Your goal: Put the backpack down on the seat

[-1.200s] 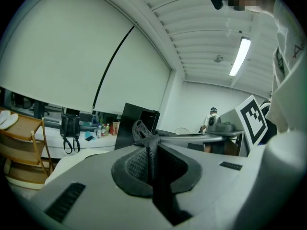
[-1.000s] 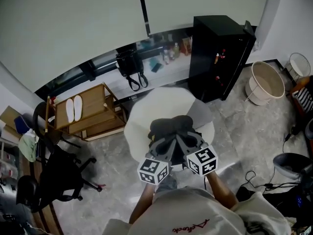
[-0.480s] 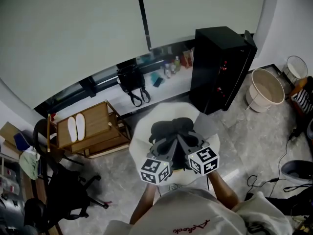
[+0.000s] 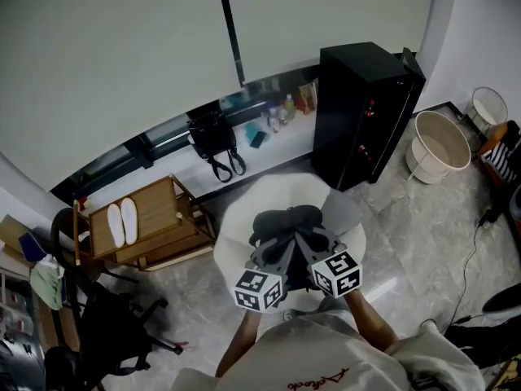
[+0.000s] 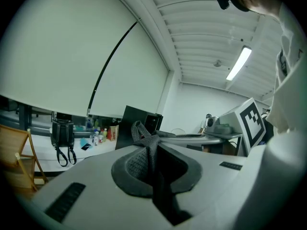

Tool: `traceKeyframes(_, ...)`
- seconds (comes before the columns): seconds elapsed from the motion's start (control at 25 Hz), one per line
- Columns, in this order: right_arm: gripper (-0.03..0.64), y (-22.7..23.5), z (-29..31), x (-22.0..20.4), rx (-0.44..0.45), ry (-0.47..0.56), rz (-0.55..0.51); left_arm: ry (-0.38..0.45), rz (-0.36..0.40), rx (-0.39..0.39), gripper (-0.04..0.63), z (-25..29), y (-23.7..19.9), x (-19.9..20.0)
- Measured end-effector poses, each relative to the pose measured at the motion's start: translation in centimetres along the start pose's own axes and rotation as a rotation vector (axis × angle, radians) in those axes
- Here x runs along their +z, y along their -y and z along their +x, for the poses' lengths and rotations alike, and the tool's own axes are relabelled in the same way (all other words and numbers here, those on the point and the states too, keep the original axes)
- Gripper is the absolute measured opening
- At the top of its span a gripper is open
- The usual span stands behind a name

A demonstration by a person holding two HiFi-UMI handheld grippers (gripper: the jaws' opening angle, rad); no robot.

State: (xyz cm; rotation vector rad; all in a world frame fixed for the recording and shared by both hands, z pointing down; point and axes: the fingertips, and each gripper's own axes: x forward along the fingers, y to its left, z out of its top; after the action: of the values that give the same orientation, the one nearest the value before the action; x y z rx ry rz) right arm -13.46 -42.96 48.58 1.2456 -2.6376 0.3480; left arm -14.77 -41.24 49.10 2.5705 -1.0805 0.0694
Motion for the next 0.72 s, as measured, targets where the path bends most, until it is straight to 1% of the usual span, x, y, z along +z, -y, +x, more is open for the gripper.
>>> traceKeyframes(0.16, 0.04, 1.1, 0.3, -0.2, 0.025, -0.001, 0.0, -0.004, -0.002, 0.025, 0.046, 1.1, -0.1, -0.2)
traceKeyframes(0.36, 0.04, 3.0, 0.1, 0.0, 0.082, -0.005, -0.006, 0.003, -0.007, 0.079, 0.046, 3.0, 0.4, 0.0)
traceKeyframes(0.72, 0.04, 6.3, -0.3, 0.3, 0.198, -0.032, -0.043, 0.044, -0.085, 0.194, 0.046, 6.2, 1.4, 0.4)
